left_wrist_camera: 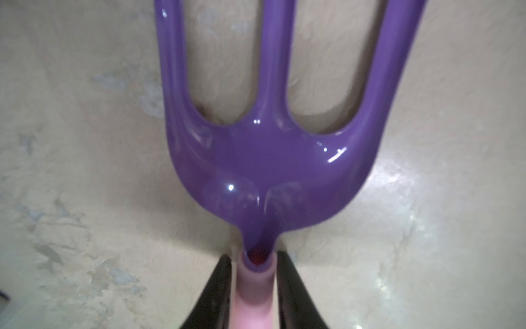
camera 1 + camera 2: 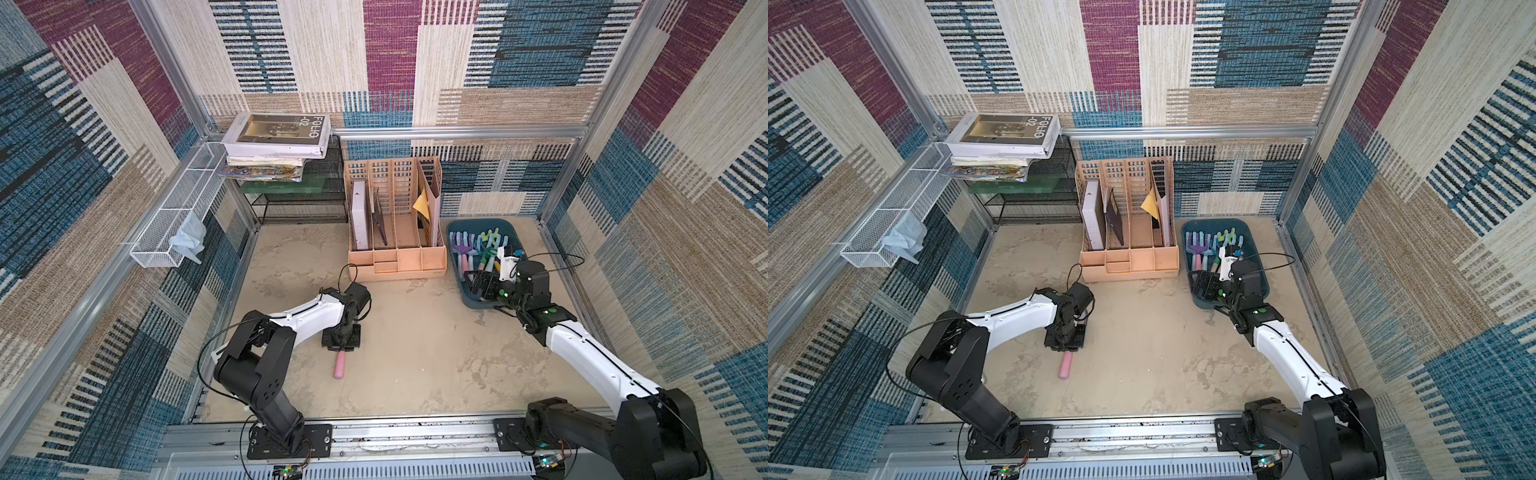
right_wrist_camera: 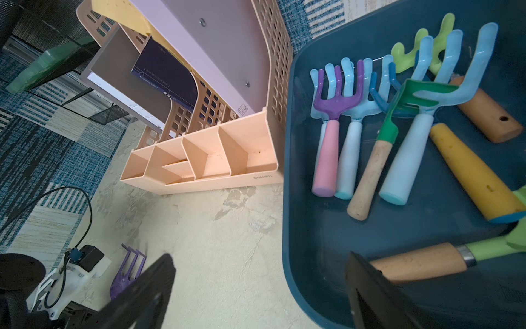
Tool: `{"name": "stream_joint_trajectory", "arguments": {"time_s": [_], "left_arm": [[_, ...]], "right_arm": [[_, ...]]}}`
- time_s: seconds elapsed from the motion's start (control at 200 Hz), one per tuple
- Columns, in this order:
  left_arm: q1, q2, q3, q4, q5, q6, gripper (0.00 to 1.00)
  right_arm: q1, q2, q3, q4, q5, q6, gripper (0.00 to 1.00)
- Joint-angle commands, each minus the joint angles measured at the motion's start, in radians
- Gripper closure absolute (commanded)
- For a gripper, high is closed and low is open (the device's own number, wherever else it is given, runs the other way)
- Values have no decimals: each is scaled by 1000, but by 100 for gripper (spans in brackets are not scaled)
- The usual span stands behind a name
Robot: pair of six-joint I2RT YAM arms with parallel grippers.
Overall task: Take the hand rake out of the storage box
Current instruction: Move the rake to the center of the board.
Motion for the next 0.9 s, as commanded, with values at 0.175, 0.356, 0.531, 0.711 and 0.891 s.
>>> {"name": "stream_joint_trajectory", "arguments": {"time_s": [0.175, 0.356, 0.531, 0.711, 0.891], "left_arm": [[50, 12, -36, -17, -98, 18, 80], [65, 23, 30, -63, -178, 35, 80], [76, 77, 104, -105, -299, 124, 84], [103, 28, 74, -67, -341, 165, 82], [165, 29, 72, -55, -308, 184, 81]], "right_arm": [[-15, 21, -6, 26, 0, -6, 4], [-30, 22, -20, 42, 11, -2, 4], [-48, 31, -23, 40, 1, -1, 4], [-61, 34, -29, 42, 0, 0, 4], [-71, 33, -33, 42, -3, -1, 4]]}}
